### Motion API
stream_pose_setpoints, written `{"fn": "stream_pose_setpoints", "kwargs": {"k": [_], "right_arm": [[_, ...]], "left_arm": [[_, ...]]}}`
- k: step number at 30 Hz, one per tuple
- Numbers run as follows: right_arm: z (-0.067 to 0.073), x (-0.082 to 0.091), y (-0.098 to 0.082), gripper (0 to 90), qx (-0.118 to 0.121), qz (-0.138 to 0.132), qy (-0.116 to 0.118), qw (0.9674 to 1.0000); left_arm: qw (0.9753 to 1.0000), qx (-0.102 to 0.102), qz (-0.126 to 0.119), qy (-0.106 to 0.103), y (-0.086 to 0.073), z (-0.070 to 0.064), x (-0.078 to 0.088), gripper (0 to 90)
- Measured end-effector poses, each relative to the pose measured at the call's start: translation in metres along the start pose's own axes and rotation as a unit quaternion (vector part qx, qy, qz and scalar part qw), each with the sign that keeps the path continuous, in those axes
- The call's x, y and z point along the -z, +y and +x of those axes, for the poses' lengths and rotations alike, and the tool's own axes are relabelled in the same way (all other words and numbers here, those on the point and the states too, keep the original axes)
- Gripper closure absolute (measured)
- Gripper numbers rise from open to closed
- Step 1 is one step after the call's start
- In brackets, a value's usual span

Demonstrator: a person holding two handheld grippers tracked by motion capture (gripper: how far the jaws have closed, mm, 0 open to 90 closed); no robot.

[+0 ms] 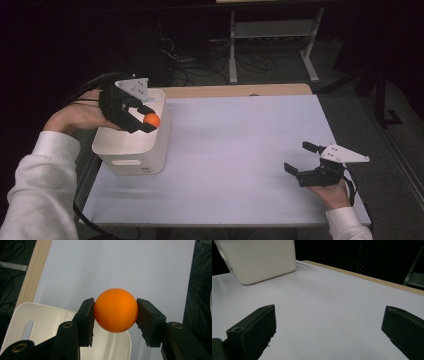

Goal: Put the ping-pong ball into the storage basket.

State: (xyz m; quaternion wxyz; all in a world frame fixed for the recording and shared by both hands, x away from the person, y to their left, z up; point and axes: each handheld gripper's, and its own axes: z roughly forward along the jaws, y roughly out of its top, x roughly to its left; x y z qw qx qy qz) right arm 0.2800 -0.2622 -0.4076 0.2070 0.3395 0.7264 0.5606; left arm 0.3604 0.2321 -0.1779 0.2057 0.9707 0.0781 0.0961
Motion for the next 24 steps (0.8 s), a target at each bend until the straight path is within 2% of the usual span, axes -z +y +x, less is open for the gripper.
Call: {"fn": "stream_pose_setpoints", "kwargs": {"k": [9, 12, 16, 22, 24], "right_arm": [[0.0, 0.0, 0.0, 0.0, 0.001, 0.0, -0.001, 1.0], [0.0, 0.0, 0.0, 0.0, 0.002, 0.0, 0.0, 1.0], [0.0, 0.0, 0.0, 0.0, 0.002, 0.0, -0.001, 1.0], [0.001, -0.001, 0.0, 0.0, 0.0, 0.002, 0.002, 1.0], [0.0, -0.001, 0.0, 0.0, 0.0, 0.002, 0.001, 1.0]], "left_arm": [[0.9996, 0.015, 0.026, 0.0, -0.009, 0.005, 0.003, 50.4], [0.9989, 0.017, 0.043, -0.004, -0.013, 0.005, 0.003, 50.4], [0.9987, 0.023, 0.046, -0.005, -0.016, 0.006, 0.004, 50.4], [0.9977, 0.028, 0.061, -0.012, -0.02, 0.007, 0.003, 50.4], [0.9967, 0.029, 0.075, -0.009, -0.022, 0.007, 0.002, 50.3]]}}
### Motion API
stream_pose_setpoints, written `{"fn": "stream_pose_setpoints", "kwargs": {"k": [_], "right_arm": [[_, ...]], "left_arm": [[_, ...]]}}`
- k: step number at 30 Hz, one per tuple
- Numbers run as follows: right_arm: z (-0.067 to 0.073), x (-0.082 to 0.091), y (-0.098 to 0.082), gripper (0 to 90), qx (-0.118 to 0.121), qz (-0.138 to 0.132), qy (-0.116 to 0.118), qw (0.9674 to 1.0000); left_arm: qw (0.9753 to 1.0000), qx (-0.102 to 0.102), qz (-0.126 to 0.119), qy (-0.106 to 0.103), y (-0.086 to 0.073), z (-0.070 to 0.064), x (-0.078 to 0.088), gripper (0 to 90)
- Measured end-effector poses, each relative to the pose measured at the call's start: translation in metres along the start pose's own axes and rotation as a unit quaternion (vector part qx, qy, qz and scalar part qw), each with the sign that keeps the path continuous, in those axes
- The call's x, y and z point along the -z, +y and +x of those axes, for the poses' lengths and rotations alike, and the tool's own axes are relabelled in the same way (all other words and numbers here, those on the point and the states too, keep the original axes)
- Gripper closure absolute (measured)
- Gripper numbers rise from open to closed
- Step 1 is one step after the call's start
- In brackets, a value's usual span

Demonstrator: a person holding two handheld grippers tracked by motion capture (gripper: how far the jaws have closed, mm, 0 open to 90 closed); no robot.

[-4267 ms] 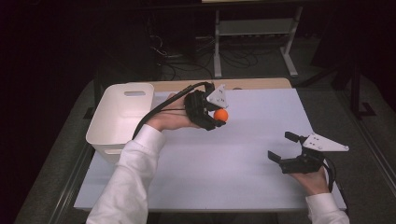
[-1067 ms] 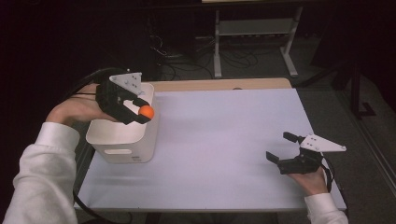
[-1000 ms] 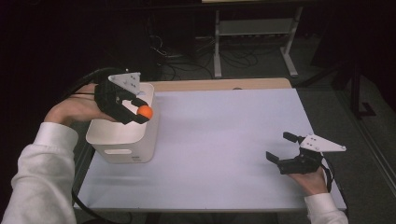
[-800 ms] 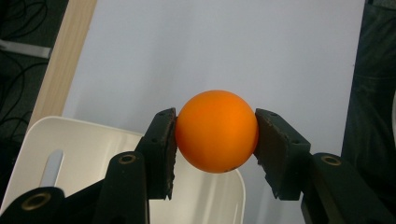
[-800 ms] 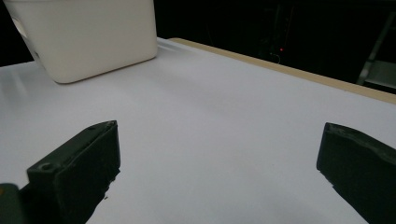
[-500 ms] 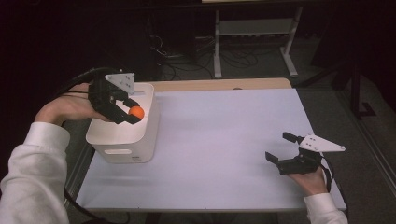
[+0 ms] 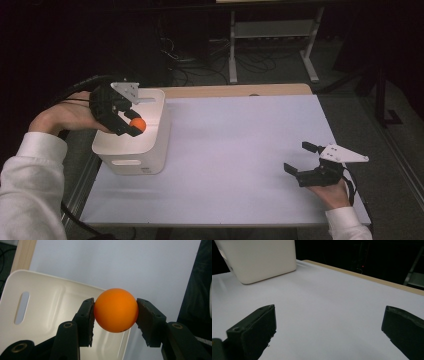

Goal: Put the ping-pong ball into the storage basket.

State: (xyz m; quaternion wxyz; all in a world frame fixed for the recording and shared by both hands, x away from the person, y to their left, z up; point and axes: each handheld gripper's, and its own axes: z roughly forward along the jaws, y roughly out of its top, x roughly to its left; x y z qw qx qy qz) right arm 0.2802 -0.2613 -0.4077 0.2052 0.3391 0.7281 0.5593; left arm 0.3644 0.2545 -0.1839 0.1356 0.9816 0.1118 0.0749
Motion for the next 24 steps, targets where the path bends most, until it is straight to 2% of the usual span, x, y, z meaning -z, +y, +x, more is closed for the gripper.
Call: {"fn": "stream_pose_setpoints", "kwargs": {"k": [9, 12, 18, 24], "right_arm": [[0.001, 0.0, 0.0, 0.0, -0.001, 0.002, 0.0, 1.0], [0.0, 0.0, 0.0, 0.0, 0.002, 0.0, -0.001, 1.0], [0.0, 0.0, 0.0, 0.0, 0.002, 0.001, -0.001, 1.0], [0.0, 0.0, 0.0, 0.0, 0.003, 0.004, -0.002, 1.0]], "left_arm": [[0.9998, 0.0, 0.019, 0.0, -0.004, -0.002, -0.002, 50.4], [0.9994, -0.001, 0.035, 0.007, -0.006, -0.001, -0.006, 50.3], [0.9995, 0.001, 0.029, 0.008, -0.01, -0.001, -0.01, 50.3], [0.9994, 0.003, 0.034, 0.009, -0.013, -0.001, -0.02, 50.2]]}}
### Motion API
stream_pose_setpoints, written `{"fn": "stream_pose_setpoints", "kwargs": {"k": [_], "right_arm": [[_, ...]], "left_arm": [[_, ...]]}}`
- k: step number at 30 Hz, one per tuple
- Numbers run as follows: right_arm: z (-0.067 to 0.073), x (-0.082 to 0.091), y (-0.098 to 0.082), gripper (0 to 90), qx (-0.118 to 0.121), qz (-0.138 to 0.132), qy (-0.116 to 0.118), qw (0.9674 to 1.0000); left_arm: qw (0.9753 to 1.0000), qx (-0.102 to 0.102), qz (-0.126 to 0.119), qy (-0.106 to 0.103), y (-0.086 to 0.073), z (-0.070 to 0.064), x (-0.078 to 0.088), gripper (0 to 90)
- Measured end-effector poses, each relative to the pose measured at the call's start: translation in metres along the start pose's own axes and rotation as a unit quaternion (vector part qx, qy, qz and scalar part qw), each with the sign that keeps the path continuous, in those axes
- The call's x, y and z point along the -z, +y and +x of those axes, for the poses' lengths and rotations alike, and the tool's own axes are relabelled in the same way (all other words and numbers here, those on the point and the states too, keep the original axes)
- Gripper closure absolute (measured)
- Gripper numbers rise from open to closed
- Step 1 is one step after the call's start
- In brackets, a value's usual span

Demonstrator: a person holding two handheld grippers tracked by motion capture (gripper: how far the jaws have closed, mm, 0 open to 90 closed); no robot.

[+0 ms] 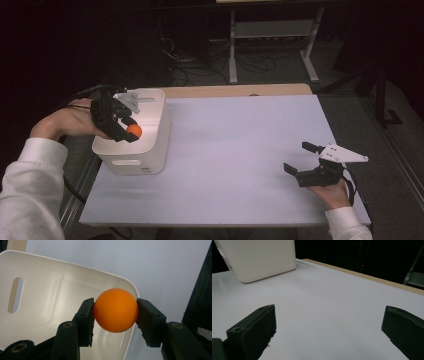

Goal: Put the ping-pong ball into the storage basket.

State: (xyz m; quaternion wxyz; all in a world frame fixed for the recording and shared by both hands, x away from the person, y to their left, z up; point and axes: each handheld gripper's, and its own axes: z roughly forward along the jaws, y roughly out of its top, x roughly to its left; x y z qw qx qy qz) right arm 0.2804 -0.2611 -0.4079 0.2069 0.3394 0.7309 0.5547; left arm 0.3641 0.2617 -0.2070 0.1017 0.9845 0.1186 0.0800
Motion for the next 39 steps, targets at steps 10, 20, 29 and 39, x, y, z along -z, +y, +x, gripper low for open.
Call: {"fn": "stream_pose_setpoints", "kwargs": {"k": [10, 20, 29, 39], "right_arm": [[-0.001, 0.0, 0.0, 0.0, -0.004, -0.002, 0.0, 1.0], [-0.001, 0.0, 0.0, 0.0, -0.002, -0.003, -0.001, 1.0], [-0.002, 0.001, -0.001, 0.0, 0.0, -0.003, -0.003, 1.0], [-0.001, 0.001, -0.001, 0.0, 0.001, -0.003, -0.006, 1.0]], "left_arm": [[0.9999, 0.003, -0.011, -0.002, -0.004, 0.002, -0.013, 50.2], [1.0, 0.001, 0.003, -0.007, 0.001, 0.005, -0.029, 50.2], [0.9998, 0.014, 0.008, -0.013, -0.007, 0.011, -0.045, 50.2], [0.9995, 0.016, 0.009, -0.024, -0.011, 0.014, -0.061, 50.2]]}}
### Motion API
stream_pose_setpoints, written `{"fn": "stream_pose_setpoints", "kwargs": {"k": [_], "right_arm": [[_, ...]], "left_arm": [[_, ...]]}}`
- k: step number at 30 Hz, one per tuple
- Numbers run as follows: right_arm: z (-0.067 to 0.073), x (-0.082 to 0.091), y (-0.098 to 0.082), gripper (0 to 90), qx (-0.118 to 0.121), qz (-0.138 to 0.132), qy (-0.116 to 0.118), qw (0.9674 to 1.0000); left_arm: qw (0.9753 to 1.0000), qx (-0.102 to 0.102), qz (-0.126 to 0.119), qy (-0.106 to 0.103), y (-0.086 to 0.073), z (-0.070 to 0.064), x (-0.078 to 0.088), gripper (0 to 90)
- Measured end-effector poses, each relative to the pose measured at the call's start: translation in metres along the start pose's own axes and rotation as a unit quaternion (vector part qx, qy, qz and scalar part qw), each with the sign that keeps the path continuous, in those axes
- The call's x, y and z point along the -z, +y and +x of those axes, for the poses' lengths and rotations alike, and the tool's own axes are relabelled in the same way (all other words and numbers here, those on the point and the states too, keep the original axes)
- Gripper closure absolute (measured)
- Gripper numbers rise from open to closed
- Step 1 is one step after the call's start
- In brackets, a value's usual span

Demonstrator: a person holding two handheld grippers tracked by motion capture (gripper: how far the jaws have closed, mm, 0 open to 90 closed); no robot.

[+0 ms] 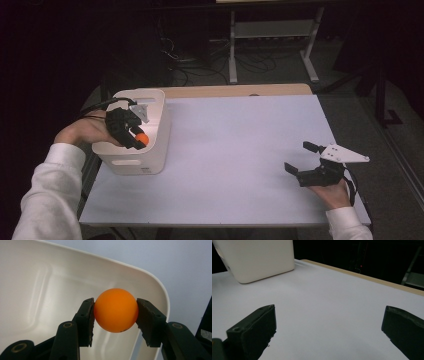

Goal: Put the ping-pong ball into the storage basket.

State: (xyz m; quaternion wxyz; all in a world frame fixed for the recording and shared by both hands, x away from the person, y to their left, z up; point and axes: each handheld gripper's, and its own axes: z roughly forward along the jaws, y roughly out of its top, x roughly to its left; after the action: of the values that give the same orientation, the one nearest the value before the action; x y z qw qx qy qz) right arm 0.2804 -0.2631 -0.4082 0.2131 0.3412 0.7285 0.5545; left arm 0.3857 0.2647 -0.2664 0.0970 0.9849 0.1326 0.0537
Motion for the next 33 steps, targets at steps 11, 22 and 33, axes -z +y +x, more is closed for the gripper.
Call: {"fn": "stream_pose_setpoints", "kwargs": {"k": [11, 22, 33], "right_arm": [[0.001, 0.001, 0.0, 0.0, -0.007, 0.003, 0.001, 1.0], [0.001, 0.0, 0.0, 0.0, -0.002, 0.003, 0.001, 1.0], [0.0, 0.0, 0.0, 0.0, -0.002, 0.003, 0.004, 1.0]], "left_arm": [[0.9999, -0.004, 0.008, -0.005, 0.001, 0.002, -0.01, 50.2], [0.9998, 0.0, 0.017, -0.012, 0.001, 0.004, -0.023, 50.2], [0.9997, 0.0, 0.023, -0.01, 0.0, 0.004, -0.028, 50.0]]}}
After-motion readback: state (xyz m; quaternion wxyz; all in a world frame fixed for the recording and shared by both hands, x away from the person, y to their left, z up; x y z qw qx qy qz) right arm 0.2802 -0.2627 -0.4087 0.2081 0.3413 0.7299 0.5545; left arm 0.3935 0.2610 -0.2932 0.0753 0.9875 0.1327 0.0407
